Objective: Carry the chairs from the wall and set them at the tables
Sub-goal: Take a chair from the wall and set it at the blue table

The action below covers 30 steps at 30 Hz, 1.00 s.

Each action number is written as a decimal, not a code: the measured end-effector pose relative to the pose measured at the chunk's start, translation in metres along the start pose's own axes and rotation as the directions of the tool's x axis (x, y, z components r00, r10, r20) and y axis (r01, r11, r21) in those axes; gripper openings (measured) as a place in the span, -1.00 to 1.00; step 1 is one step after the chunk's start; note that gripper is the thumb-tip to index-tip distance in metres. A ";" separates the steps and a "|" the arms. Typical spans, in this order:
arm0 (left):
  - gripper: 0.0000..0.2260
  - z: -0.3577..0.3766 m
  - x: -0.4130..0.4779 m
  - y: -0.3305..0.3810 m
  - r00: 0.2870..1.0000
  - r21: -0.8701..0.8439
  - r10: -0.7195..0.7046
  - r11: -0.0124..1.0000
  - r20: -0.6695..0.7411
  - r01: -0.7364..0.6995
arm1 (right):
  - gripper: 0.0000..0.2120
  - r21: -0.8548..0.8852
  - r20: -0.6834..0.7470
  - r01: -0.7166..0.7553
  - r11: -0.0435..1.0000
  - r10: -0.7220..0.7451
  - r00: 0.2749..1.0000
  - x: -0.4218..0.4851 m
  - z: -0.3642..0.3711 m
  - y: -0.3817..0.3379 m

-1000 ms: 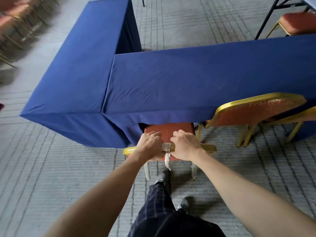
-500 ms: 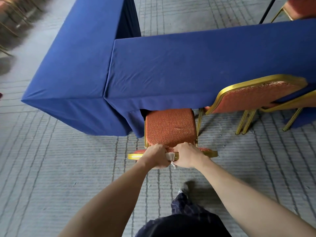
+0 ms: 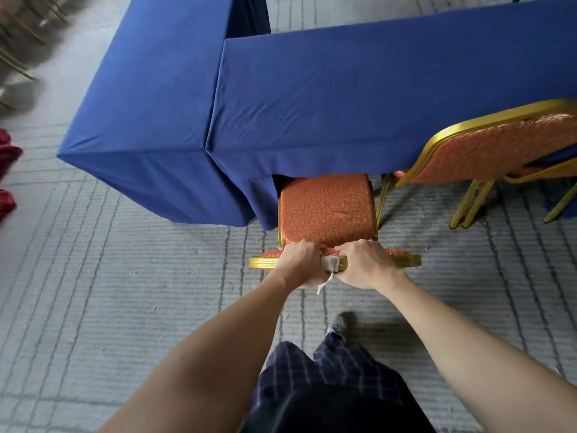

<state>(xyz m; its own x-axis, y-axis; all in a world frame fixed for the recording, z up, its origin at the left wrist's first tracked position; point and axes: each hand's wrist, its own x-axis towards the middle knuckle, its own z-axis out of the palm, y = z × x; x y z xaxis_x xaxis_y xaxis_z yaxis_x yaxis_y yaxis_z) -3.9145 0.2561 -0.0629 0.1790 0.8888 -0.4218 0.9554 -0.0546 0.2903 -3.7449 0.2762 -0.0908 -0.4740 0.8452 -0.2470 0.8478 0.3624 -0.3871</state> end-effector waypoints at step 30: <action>-0.86 -0.068 0.170 -0.033 0.964 0.125 0.006 0.992 -0.264 0.028 | -0.64 -0.169 -0.272 0.138 0.976 -0.181 0.945 0.155 -0.055 0.061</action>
<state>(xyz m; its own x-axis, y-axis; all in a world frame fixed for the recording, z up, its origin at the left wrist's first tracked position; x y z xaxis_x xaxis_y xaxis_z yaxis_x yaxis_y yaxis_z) -3.9319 0.4400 -0.0859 0.1162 0.9772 -0.1779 0.9819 -0.0860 0.1690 -3.7537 0.4511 -0.1040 -0.5366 0.8402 0.0780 0.8023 0.5367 -0.2613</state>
